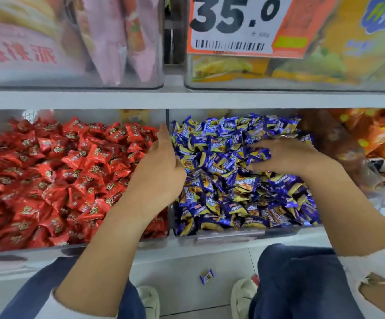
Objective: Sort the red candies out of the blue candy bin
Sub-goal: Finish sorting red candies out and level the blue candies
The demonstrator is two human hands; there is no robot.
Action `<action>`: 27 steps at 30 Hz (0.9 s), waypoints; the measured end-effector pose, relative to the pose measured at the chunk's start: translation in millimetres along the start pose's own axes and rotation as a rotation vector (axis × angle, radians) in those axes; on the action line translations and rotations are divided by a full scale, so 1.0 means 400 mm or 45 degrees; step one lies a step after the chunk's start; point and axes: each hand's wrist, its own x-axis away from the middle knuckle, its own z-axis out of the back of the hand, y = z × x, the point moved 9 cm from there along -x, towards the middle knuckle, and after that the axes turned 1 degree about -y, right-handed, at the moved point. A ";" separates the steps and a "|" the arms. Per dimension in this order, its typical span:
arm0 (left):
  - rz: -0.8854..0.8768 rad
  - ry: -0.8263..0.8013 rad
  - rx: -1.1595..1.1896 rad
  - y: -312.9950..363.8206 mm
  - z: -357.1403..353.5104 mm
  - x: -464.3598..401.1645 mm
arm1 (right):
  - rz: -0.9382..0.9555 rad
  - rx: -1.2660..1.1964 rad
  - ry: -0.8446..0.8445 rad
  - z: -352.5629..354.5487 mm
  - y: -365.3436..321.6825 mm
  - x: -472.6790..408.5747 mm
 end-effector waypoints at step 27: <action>0.007 0.002 -0.043 0.006 0.004 0.001 | 0.401 0.073 0.314 0.011 -0.123 0.044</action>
